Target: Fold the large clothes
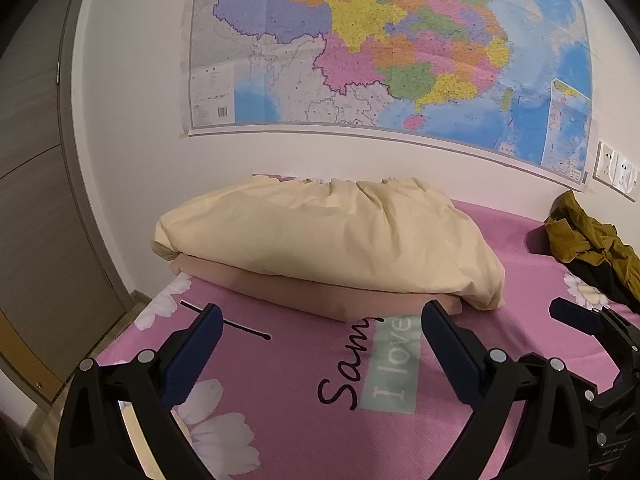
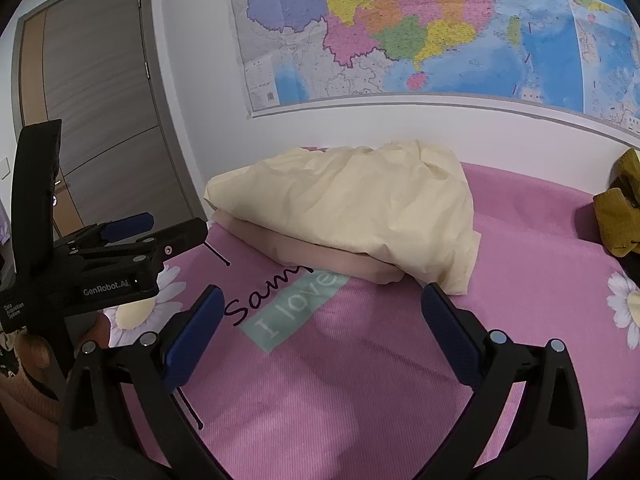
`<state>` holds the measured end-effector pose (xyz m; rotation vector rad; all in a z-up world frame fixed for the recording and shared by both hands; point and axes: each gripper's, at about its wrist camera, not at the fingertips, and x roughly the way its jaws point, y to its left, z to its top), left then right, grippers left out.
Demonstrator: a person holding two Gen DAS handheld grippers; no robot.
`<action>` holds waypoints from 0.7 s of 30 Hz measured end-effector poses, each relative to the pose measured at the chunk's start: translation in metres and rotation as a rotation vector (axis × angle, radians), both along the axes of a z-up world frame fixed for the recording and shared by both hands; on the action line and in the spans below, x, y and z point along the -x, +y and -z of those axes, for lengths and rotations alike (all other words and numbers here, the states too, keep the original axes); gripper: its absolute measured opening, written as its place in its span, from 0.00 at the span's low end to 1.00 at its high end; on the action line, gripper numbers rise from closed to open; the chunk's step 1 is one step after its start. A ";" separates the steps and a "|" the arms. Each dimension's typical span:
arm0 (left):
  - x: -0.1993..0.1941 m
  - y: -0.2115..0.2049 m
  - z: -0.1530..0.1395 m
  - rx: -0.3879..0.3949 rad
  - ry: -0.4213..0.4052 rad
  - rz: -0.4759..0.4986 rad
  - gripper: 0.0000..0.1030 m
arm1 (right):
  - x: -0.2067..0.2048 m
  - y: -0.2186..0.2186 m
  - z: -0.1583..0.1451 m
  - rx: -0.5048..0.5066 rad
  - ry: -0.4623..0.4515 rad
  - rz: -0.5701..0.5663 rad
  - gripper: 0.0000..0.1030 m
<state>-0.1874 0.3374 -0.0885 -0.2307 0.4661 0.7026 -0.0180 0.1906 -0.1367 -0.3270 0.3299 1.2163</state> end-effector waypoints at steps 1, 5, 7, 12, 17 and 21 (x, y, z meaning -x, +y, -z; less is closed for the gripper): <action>0.000 0.000 0.000 0.000 0.001 0.001 0.93 | 0.000 0.000 0.000 0.000 0.001 -0.002 0.94; 0.000 0.000 0.001 0.004 0.002 0.004 0.93 | 0.000 -0.001 -0.001 -0.003 0.002 -0.003 0.94; 0.000 0.000 0.001 0.005 0.003 0.004 0.93 | 0.000 -0.001 0.000 -0.003 0.002 -0.001 0.94; 0.000 -0.001 0.002 0.006 0.003 0.003 0.93 | 0.000 -0.001 0.001 0.000 0.005 -0.003 0.94; -0.001 -0.001 0.003 0.008 0.005 0.004 0.93 | 0.000 -0.001 0.001 0.000 0.006 -0.001 0.94; 0.000 -0.001 0.003 0.009 0.006 0.005 0.93 | 0.000 -0.001 0.001 -0.001 0.010 -0.002 0.94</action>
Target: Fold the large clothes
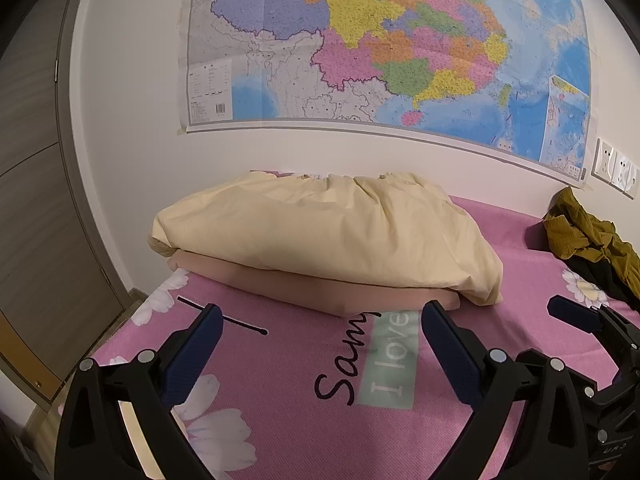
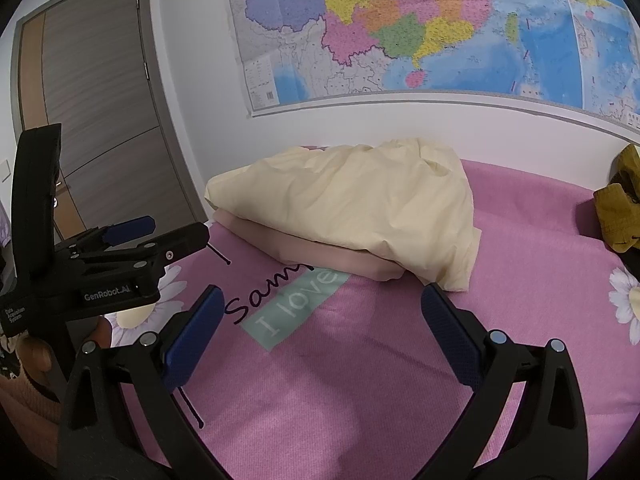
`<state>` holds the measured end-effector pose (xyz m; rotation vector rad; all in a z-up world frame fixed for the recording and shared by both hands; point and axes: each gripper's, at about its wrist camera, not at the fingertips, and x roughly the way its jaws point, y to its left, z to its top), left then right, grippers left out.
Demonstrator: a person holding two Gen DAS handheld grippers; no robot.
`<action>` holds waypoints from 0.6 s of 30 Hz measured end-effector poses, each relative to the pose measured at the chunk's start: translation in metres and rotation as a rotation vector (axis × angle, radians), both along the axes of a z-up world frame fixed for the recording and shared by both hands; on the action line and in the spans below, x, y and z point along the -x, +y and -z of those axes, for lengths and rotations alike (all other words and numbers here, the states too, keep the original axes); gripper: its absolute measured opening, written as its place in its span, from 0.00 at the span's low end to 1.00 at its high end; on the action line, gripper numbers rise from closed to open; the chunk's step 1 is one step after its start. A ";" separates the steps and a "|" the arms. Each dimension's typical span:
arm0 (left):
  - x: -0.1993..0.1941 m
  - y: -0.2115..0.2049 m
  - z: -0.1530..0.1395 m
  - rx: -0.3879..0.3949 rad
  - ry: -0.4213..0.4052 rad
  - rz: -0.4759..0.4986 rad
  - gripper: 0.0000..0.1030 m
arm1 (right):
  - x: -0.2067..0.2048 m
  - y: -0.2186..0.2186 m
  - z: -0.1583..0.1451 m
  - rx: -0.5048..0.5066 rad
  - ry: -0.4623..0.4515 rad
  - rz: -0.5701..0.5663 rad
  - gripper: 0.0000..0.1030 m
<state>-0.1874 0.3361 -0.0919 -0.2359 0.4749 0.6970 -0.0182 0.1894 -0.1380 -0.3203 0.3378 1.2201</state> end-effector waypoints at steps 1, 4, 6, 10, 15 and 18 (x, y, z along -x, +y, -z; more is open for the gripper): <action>0.000 0.000 0.000 0.000 0.000 0.000 0.93 | 0.000 0.000 0.000 -0.001 0.001 0.001 0.94; 0.000 0.000 0.002 0.001 0.004 0.002 0.93 | -0.001 0.000 0.000 -0.001 0.000 0.001 0.94; -0.001 -0.001 0.002 0.005 0.005 0.005 0.93 | -0.001 0.000 0.000 -0.001 0.003 0.002 0.94; -0.002 0.000 0.003 0.004 0.009 0.008 0.93 | -0.001 0.000 0.000 -0.001 0.006 0.003 0.94; -0.003 0.001 0.003 0.005 0.013 0.015 0.93 | -0.002 -0.001 0.001 0.001 0.009 0.003 0.94; -0.003 0.001 0.004 0.007 0.013 0.016 0.93 | -0.002 0.000 0.001 0.000 0.010 0.001 0.94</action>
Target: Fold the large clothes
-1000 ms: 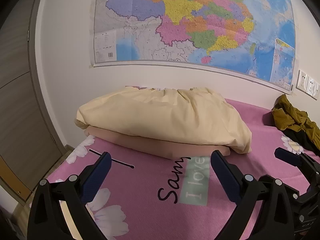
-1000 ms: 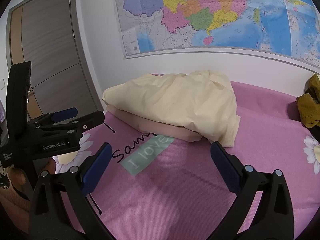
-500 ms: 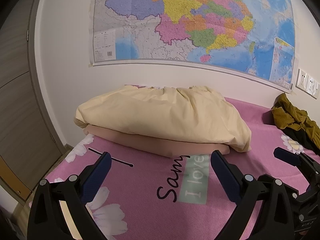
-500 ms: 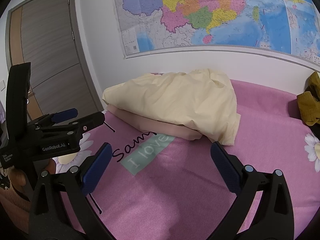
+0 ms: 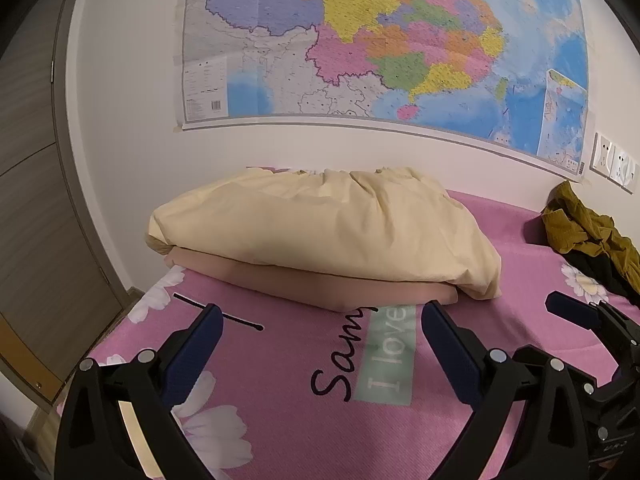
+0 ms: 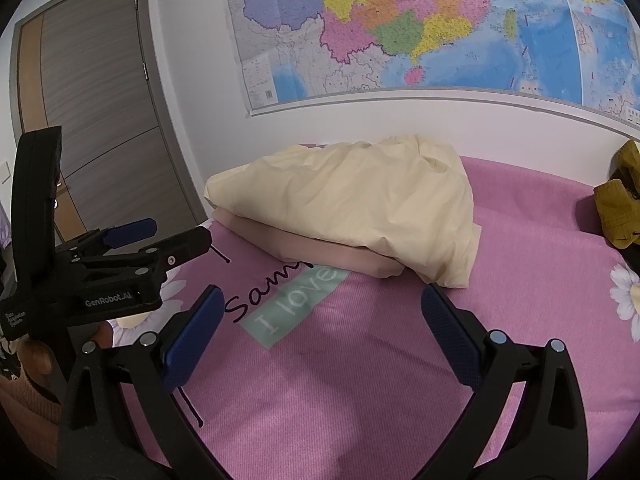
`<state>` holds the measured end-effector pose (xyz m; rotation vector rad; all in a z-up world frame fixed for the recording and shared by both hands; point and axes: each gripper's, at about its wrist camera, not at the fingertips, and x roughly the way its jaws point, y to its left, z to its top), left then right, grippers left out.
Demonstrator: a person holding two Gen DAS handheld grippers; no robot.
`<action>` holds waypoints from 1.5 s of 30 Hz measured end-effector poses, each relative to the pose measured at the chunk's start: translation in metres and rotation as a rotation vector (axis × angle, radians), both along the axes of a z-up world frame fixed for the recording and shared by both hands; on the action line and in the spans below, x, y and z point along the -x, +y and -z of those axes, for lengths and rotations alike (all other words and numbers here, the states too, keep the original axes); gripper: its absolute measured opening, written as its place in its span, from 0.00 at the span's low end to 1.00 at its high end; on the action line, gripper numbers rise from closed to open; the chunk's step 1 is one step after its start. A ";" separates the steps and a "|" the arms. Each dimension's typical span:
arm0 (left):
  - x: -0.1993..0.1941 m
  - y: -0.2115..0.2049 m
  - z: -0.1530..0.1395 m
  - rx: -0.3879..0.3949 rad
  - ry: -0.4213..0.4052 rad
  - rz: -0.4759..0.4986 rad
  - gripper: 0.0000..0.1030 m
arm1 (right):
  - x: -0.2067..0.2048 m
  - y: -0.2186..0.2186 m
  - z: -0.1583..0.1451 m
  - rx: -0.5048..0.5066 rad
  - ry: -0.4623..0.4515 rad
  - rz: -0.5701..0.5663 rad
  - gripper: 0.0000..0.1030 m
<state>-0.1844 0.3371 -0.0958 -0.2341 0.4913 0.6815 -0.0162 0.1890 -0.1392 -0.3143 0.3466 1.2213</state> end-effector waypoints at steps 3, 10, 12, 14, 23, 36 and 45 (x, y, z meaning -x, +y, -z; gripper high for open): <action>0.000 -0.001 0.000 0.002 0.001 0.001 0.93 | 0.000 0.000 0.001 0.000 0.002 0.000 0.94; -0.001 -0.002 0.001 0.002 0.004 0.003 0.93 | 0.000 0.001 0.000 0.002 0.004 0.004 0.94; -0.002 -0.001 0.002 0.005 0.005 0.004 0.93 | 0.000 0.001 0.000 0.002 0.005 0.002 0.94; -0.002 -0.002 0.002 0.005 0.006 0.003 0.93 | -0.001 0.001 0.000 0.002 0.004 0.005 0.94; -0.002 -0.002 0.003 0.006 0.006 0.004 0.93 | -0.001 0.001 0.000 0.001 0.006 0.009 0.94; -0.002 -0.003 0.005 0.009 0.009 0.003 0.93 | -0.001 0.001 0.002 0.000 0.007 0.012 0.94; -0.003 -0.003 0.006 0.015 0.011 0.003 0.93 | -0.002 0.001 0.001 0.002 0.008 0.012 0.94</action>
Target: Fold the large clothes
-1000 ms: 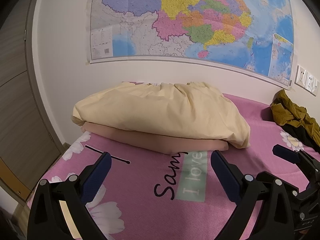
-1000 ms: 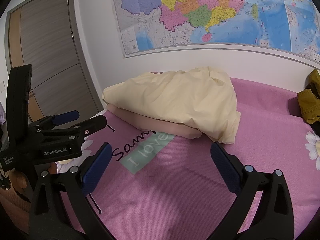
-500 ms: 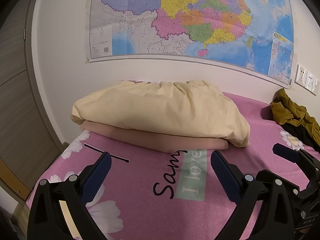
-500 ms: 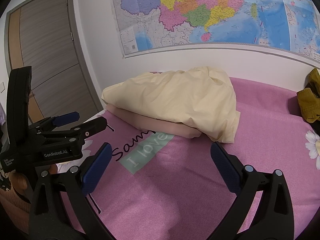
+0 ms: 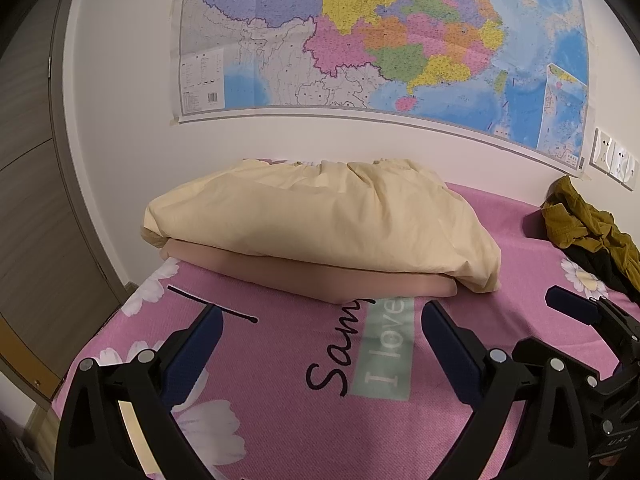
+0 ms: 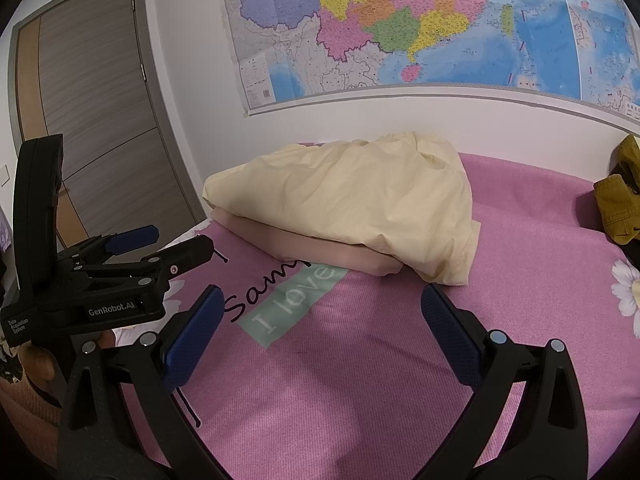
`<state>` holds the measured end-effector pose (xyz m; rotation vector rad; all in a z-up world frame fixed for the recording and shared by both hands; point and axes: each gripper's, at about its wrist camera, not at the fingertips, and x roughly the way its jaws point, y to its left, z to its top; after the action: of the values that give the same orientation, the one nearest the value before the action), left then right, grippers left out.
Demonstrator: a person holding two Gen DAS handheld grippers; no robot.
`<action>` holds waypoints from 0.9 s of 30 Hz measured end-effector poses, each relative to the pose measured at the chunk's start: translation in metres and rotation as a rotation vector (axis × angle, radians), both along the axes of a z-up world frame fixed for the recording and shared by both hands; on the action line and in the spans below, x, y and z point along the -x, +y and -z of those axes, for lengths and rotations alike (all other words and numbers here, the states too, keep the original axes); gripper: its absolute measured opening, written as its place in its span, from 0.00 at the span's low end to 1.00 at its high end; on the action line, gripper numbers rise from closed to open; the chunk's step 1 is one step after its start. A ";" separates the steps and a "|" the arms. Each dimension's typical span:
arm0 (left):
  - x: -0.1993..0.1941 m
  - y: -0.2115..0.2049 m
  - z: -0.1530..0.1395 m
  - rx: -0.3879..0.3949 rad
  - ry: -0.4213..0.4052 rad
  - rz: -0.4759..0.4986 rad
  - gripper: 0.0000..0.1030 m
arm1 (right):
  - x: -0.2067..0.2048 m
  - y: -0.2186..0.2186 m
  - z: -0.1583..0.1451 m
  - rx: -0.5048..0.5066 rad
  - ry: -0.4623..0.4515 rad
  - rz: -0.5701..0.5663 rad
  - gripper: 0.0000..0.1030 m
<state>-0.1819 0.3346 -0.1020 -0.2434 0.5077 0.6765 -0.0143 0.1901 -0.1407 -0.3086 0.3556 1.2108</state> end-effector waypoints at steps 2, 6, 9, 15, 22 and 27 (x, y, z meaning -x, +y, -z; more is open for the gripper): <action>0.000 0.000 0.000 0.001 0.001 -0.001 0.93 | 0.000 0.000 0.000 -0.001 0.002 -0.002 0.94; 0.000 0.000 0.001 0.004 0.002 0.001 0.93 | 0.000 0.000 0.000 0.000 0.001 0.001 0.94; -0.001 0.000 0.002 0.005 0.006 0.003 0.93 | 0.000 0.000 0.000 -0.001 0.000 0.003 0.94; -0.003 0.001 0.003 0.015 0.011 0.005 0.93 | -0.001 -0.001 0.001 -0.002 0.006 0.003 0.94; -0.007 -0.001 0.005 0.039 0.015 0.016 0.93 | -0.003 -0.006 0.002 -0.009 0.012 0.007 0.94; -0.012 -0.011 0.005 0.008 0.011 0.056 0.93 | -0.006 -0.013 0.002 -0.018 0.018 0.019 0.94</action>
<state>-0.1698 0.3233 -0.1075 -0.2328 0.5258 0.6217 -0.0085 0.1767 -0.1422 -0.2781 0.3621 1.1984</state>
